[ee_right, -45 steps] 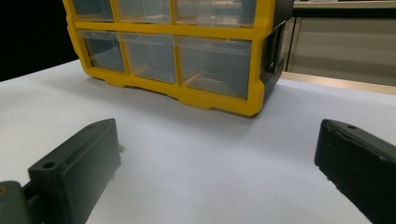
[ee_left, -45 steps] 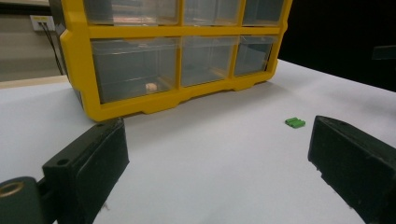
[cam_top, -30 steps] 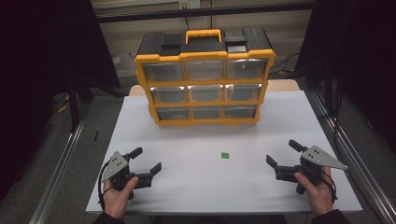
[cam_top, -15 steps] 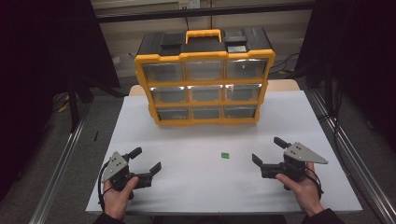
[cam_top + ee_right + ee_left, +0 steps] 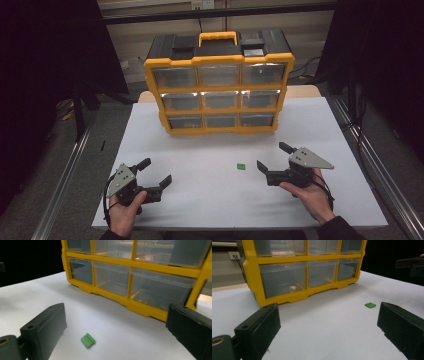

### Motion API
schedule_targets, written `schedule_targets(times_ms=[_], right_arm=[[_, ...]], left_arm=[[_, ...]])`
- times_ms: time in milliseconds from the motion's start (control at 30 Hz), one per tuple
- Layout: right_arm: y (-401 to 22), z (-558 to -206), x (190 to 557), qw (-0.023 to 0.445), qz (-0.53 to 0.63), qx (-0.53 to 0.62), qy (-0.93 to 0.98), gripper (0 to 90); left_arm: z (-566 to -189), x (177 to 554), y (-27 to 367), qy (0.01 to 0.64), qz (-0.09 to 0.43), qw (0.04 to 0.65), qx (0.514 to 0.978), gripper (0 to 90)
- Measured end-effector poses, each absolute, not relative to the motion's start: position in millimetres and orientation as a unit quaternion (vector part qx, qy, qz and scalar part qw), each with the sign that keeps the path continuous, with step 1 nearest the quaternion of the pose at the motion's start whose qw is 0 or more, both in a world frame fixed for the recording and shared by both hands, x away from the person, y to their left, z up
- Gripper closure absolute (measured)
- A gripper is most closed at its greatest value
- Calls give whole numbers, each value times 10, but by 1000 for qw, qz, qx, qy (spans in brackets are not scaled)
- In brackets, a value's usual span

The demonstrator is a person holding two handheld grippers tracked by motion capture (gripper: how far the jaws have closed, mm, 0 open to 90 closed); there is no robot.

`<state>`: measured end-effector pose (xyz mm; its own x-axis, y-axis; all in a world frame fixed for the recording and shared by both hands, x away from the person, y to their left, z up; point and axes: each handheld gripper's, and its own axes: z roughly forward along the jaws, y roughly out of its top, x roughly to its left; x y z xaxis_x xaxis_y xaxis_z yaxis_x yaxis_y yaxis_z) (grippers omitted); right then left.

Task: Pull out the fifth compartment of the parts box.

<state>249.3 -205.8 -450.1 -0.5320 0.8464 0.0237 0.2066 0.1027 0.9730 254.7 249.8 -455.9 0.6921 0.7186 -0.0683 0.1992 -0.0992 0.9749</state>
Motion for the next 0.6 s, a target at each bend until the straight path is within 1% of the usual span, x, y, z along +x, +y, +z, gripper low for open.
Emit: schedule_targets(times_ms=[200,600], right_arm=[[-1898,-4433,2576,297,557,358,688,13],[-1537,-4299,2842,304,544,341,704,21]], left_arm=[[-4557,2545,2475,318,218,587,712,45],[-4553,2540,2470,313,211,594,711,42]])
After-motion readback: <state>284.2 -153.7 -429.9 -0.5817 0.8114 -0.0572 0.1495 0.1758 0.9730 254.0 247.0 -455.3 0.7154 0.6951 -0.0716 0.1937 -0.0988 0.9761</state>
